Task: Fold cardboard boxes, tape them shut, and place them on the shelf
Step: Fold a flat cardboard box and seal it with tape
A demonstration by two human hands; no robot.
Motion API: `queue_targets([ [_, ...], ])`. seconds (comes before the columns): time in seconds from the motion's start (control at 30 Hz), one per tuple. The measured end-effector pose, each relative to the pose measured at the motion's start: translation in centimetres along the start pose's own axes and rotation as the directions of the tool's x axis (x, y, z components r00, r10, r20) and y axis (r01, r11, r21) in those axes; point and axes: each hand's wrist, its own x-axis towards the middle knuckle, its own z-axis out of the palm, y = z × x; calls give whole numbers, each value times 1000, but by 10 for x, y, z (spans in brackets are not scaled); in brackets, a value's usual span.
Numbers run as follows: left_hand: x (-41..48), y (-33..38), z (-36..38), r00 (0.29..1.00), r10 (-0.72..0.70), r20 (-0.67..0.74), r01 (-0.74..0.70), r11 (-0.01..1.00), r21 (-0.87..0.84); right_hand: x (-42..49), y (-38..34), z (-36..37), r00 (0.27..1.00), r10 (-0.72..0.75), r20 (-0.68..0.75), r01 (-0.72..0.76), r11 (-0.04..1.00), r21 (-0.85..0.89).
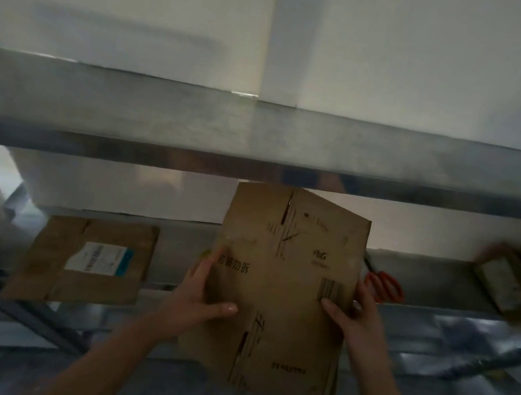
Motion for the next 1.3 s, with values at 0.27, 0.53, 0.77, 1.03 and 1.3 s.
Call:
queue_targets([
  [0.27,48,54,109,998,63,8,-60,978,-201,51,3,-101,997,-12,80,14,1000,-21],
  [0.53,72,84,127,979,150,-137,-172,972,-162,67,6,-92,972,-199,121,207,977,-53],
  [0.77,76,78,121,926,202,-318,-222,975,-26,64,-9,-87,974,-187,127,177,981,83],
  [1.03,71,73,115,889,430,-157,-352,861,366,70,-4,-91,919,-250,305,312,934,-175],
  [1.3,77,88,120,935,260,-241,-265,964,10,77,-16,-96,956,-143,255,151,988,-13],
])
